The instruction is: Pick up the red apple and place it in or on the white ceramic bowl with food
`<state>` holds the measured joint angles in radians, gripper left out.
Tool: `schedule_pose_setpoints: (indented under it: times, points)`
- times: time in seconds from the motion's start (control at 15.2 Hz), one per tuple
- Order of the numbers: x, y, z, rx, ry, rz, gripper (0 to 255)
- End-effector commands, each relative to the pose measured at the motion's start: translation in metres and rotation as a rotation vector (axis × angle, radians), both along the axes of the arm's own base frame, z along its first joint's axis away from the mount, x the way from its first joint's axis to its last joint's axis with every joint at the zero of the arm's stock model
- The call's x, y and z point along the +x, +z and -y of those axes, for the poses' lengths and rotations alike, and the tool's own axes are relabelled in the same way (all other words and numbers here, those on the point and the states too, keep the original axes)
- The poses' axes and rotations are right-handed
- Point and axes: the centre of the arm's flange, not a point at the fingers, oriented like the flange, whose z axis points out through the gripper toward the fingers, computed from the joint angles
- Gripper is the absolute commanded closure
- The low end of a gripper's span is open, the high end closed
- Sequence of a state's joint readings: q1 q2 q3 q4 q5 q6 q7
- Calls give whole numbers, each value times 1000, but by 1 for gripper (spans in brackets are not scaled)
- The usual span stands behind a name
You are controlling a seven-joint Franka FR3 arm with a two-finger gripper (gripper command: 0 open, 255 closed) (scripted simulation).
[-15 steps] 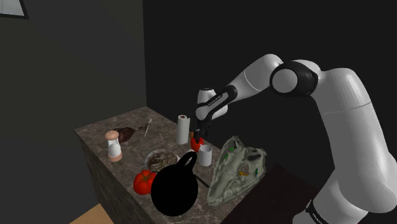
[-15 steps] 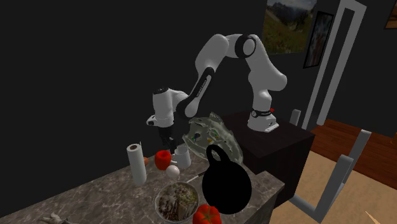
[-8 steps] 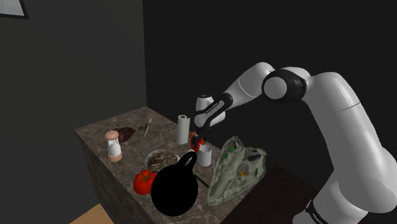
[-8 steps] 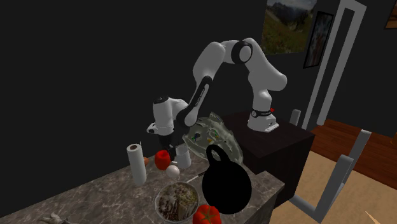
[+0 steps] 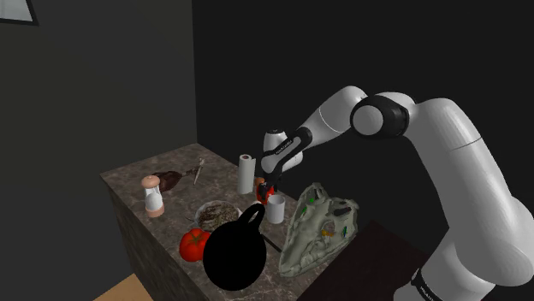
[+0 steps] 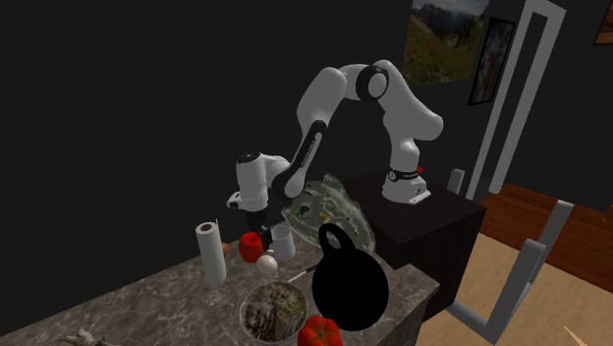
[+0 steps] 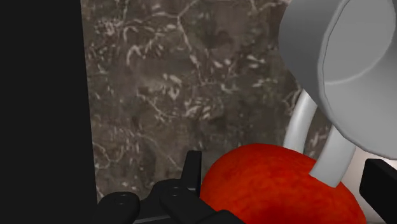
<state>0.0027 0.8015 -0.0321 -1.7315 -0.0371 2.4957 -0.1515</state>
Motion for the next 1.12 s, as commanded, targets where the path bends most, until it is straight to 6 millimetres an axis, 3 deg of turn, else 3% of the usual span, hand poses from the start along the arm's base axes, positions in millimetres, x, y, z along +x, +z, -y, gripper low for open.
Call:
schedule_pose_setpoints:
  times: [0.0,0.07,0.66,1.06]
  points:
    - [0,0,0,0,0,0,0]
    - [0,0,0,0,0,0,255]
    - [0,0,0,0,0,0,255]
    - [0,32,0,0,0,0,255]
